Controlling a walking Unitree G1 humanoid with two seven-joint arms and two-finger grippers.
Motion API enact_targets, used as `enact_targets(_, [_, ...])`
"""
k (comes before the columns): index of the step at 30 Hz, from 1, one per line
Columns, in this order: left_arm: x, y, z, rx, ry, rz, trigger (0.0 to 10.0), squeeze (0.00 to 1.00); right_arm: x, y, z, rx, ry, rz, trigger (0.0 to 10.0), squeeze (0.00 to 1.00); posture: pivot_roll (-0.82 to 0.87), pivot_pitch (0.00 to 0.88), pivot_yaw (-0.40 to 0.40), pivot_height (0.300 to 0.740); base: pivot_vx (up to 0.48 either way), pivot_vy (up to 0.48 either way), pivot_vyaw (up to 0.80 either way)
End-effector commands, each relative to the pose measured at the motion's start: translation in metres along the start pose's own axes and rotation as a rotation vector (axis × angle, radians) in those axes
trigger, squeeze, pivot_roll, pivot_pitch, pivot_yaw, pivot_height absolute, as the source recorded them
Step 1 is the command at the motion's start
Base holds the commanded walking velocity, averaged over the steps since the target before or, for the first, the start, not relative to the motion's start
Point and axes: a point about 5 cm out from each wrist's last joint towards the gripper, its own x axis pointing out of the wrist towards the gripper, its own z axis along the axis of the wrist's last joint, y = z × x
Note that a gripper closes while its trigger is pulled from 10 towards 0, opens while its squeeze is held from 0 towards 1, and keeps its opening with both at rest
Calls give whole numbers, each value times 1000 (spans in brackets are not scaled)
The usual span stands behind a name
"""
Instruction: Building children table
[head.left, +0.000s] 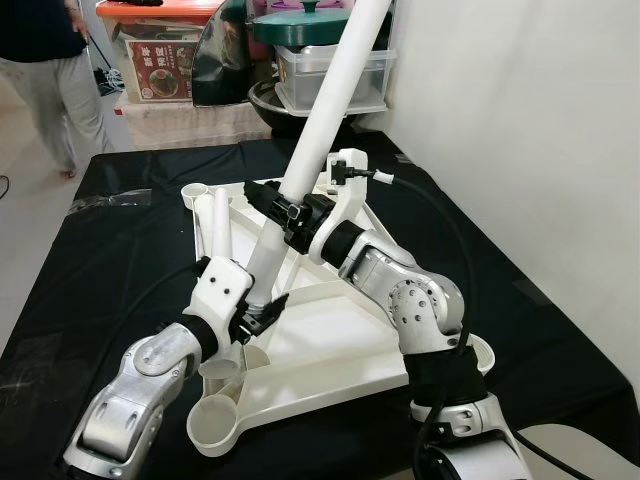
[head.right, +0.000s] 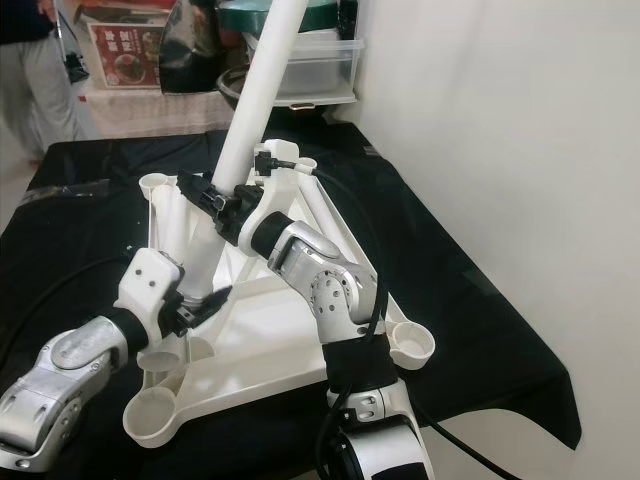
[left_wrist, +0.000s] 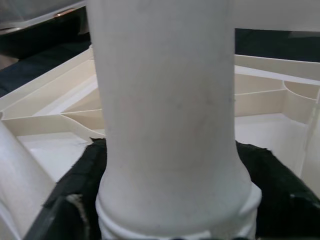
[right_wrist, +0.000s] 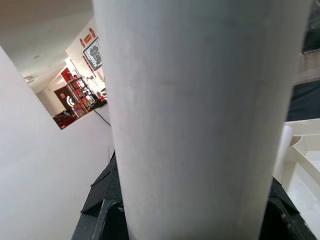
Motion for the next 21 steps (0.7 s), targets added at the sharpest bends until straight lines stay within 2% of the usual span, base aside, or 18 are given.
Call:
enact_targets(1, [3, -3, 2, 10, -22, -18, 10000, 1000, 8, 24, -21, 105, 20, 119, 0, 0, 19, 0, -36, 740, 0, 0, 0])
enact_targets(4, [2, 1, 5, 14, -34, 6, 10000, 1000, 8, 22, -20, 101, 17, 110, 0, 0, 26, 0, -40, 740, 0, 0, 0])
enact_targets(5, [-3, 7, 11, -20, -73, 52, 10000, 1000, 8, 14, -12, 81, -1, 91, 0, 0, 29, 0, -44, 740, 0, 0, 0])
enact_targets(6, [-3, 7, 11, -20, -73, 52, 10000, 1000, 8, 14, -12, 81, -1, 91, 0, 0, 29, 0, -44, 740, 0, 0, 0])
enact_targets(9, [-13, 20, 17, -54, -121, 115, 10000, 1000, 6, -1, 4, 38, -37, 58, 0, 0, 30, 0, -45, 740, 0, 0, 0])
enact_targets(10, [-17, 25, 18, -48, -121, 131, 10000, 706, 5, -8, 12, 14, -49, 45, 0, 0, 32, 0, -48, 740, 0, 0, 0])
enact_targets(13, [-28, 34, 21, -83, -146, 158, 10000, 706, 0, -22, 28, -49, -74, 16, 0, 0, 33, 0, -49, 740, 0, 0, 0])
enact_targets(14, [-31, 35, 23, -78, -154, 155, 10000, 0, -2, -26, 31, -66, -77, 9, 0, 0, 33, 0, -49, 740, 0, 0, 0])
enact_targets(16, [-33, 35, 24, -66, -160, 150, 10000, 0, -3, -29, 34, -83, -80, 3, 0, 0, 33, 0, -50, 740, 0, 0, 0])
enact_targets(19, [-49, 36, 36, -107, -237, 158, 10000, 0, -24, -62, 66, -278, -88, -77, 0, 0, 35, 0, -59, 740, 0, 0, 0])
enact_targets(21, [-53, 35, 38, -128, -258, 159, 10000, 0, -32, -72, 77, -343, -84, -113, 0, 0, 34, 0, -60, 740, 0, 0, 0])
